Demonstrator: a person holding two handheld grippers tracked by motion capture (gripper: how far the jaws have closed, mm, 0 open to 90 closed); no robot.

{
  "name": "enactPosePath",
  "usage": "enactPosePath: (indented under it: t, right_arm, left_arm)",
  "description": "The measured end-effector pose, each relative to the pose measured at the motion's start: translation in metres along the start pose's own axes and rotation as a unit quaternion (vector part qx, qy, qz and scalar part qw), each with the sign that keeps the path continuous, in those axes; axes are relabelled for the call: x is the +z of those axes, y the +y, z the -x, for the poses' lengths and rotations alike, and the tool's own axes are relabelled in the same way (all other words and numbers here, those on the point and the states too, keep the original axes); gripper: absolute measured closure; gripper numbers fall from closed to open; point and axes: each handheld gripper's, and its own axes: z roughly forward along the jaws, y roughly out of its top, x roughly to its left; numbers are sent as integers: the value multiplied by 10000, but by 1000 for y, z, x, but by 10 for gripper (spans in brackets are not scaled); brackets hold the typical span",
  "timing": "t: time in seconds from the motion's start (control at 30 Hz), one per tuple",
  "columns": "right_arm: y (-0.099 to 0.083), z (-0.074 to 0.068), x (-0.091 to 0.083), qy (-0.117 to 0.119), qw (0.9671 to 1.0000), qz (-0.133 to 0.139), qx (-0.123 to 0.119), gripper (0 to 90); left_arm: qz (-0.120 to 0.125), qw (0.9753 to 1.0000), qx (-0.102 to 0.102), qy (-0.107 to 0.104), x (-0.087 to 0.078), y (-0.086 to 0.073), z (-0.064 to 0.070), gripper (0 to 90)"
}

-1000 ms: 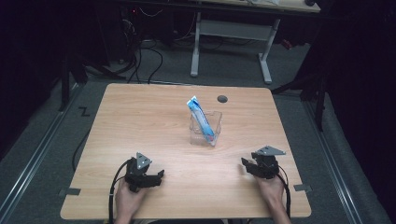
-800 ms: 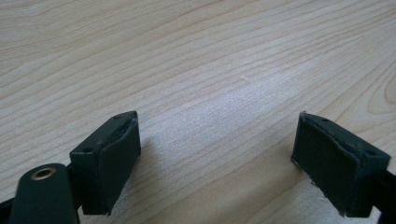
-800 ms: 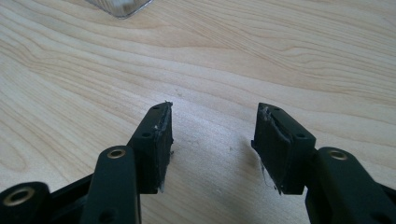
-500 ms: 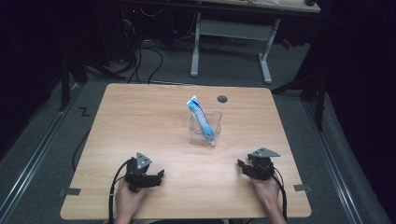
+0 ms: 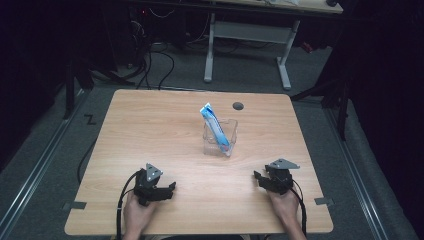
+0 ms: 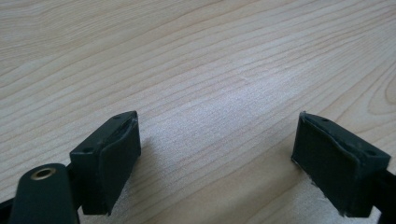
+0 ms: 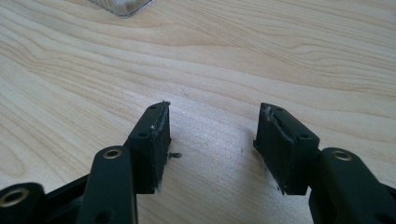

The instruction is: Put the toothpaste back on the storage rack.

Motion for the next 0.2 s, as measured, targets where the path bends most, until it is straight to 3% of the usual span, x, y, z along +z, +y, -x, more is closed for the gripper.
enactPosePath:
  t: [0.2]
  right_arm:
    - [0,0,0,14,10000,-4,-8,438]
  left_arm:
    - [8,10000,-12,2,0,0,0,153]
